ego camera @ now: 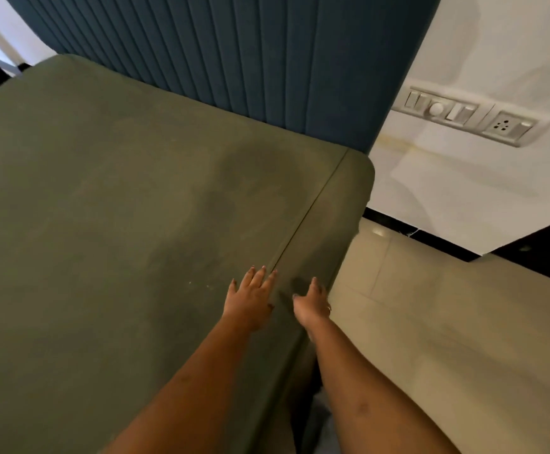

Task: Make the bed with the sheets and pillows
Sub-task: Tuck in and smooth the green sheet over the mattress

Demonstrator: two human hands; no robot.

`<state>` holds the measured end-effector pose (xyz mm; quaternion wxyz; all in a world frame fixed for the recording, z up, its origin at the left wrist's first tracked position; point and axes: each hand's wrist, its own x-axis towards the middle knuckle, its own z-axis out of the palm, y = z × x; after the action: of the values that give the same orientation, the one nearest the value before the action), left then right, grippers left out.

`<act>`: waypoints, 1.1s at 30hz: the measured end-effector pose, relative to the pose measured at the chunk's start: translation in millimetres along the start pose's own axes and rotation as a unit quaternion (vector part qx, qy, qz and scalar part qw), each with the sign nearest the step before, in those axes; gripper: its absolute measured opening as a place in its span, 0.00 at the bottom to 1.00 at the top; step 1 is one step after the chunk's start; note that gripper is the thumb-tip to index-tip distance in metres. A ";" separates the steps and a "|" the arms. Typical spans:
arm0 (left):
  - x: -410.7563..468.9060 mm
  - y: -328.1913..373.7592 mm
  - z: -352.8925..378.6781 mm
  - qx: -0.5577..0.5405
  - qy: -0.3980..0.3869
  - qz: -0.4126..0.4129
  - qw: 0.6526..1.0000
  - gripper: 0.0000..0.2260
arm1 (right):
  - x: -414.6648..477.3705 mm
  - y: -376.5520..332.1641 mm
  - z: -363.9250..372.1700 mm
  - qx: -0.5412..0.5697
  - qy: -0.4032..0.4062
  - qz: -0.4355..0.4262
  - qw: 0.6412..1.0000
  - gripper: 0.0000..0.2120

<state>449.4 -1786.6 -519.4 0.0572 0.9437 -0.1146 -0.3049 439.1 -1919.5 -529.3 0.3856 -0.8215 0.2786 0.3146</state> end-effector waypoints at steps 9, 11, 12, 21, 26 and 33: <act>191.9 63.0 -31.1 0.035 0.023 0.064 0.997 0.31 | 152.1 -3.4 -78.1 0.201 0.064 0.008 0.977 0.34; 230.9 80.7 -37.5 0.021 0.038 0.069 0.997 0.31 | 190.7 -7.4 -100.6 0.267 0.089 0.007 0.960 0.33; 247.9 88.2 -40.7 0.011 0.041 0.069 0.997 0.31 | 209.4 -8.8 -110.2 0.306 0.094 0.012 0.947 0.31; 359.8 128.5 -64.0 0.018 0.071 0.106 0.992 0.31 | 296.6 4.9 -137.1 0.499 -0.013 0.072 0.864 0.31; 394.0 122.5 -80.3 0.048 0.050 0.140 0.988 0.32 | 324.6 13.7 -128.1 0.515 0.006 0.106 0.850 0.32; 395.3 123.5 -85.7 0.036 0.037 0.145 0.988 0.33 | 330.6 10.6 -122.5 0.592 -0.038 0.081 0.801 0.27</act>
<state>788.8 -2002.1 -650.5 0.0706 0.9292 -0.2589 -0.2541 682.5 -2095.5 -714.2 0.7806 -0.3950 0.4608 0.1494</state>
